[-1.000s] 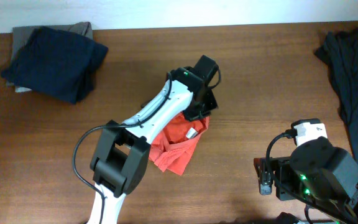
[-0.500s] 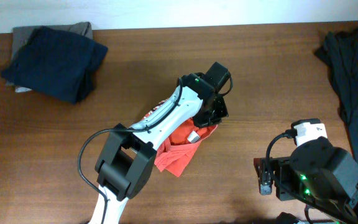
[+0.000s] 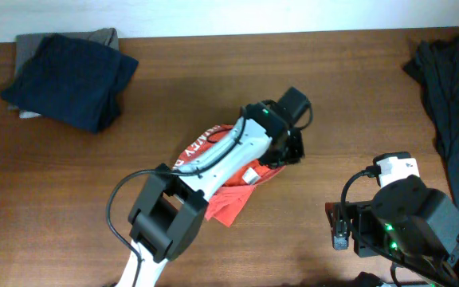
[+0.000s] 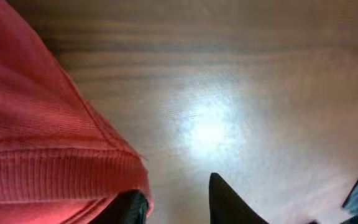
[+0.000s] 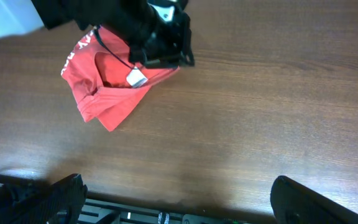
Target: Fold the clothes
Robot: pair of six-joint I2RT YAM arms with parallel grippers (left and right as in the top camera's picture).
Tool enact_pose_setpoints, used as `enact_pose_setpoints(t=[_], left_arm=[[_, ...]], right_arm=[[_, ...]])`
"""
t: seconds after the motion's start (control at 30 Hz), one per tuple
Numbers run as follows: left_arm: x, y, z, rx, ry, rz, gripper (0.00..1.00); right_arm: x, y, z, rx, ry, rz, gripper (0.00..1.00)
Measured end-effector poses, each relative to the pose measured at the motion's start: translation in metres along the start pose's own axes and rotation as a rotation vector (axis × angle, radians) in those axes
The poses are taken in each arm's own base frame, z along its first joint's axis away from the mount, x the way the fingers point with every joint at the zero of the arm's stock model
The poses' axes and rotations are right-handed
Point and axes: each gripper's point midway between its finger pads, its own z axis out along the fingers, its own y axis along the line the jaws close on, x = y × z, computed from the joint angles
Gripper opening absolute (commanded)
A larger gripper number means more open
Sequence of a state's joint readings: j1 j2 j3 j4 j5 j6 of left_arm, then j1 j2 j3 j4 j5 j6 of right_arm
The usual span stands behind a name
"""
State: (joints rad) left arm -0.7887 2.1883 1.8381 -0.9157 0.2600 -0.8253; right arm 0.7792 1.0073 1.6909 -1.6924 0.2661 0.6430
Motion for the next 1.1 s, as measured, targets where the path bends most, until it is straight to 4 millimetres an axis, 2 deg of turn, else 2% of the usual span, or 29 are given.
enact_pose_setpoints(t=[0.17,0.23,0.27,0.33,0.37,0.4,0.53,0.63,0.7,0.77,0.87,0.93,1.03,1.1], left_arm=[[0.017,-0.008,0.002,0.0,0.037,0.07,0.35],[0.021,-0.003,-0.004,-0.022,0.063,0.09,0.4],[0.02,-0.003,-0.008,-0.023,0.065,0.102,0.48],[0.015,-0.006,-0.019,-0.019,0.06,0.132,0.82],[0.014,-0.008,-0.025,-0.017,0.058,0.149,0.93],[0.011,-0.011,-0.033,-0.012,0.051,0.169,0.97],[0.013,-0.016,-0.056,-0.014,0.054,0.206,0.98],[0.021,-0.009,-0.065,-0.043,0.086,0.229,0.97],[0.031,0.007,-0.07,-0.104,0.132,0.219,0.92],[0.035,0.029,-0.077,-0.18,0.169,0.208,0.91],[0.041,0.077,-0.097,-0.344,0.246,0.168,0.91],[0.038,0.102,-0.108,-0.417,0.266,0.148,0.91],[0.023,0.12,-0.116,-0.456,0.238,0.117,0.91],[0.019,0.126,-0.118,-0.472,0.225,0.104,0.91]], right_arm=[[0.0,0.0,0.0,0.0,0.0,0.0,0.99],[0.0,0.0,0.0,0.0,0.0,0.0,0.99],[0.0,0.0,0.0,0.0,0.0,0.0,0.99],[0.0,0.0,0.0,0.0,0.0,-0.001,0.99],[0.0,0.0,0.0,0.0,0.0,-0.001,0.99],[0.0,0.0,0.0,0.0,0.0,-0.001,0.99],[0.0,0.0,0.0,0.0,-0.001,0.0,0.99],[0.0,0.0,0.0,0.0,-0.001,0.0,0.99],[0.0,0.0,0.0,-0.001,-0.001,0.0,0.99],[0.0,0.0,0.0,-0.001,-0.001,0.0,0.99],[0.0,0.0,0.0,-0.001,0.0,0.0,0.99],[0.0,0.0,0.0,-0.001,-0.001,0.0,0.99],[-0.001,0.001,0.0,-0.003,-0.004,0.0,0.99],[-0.002,0.002,0.001,-0.004,-0.005,0.002,0.99]])
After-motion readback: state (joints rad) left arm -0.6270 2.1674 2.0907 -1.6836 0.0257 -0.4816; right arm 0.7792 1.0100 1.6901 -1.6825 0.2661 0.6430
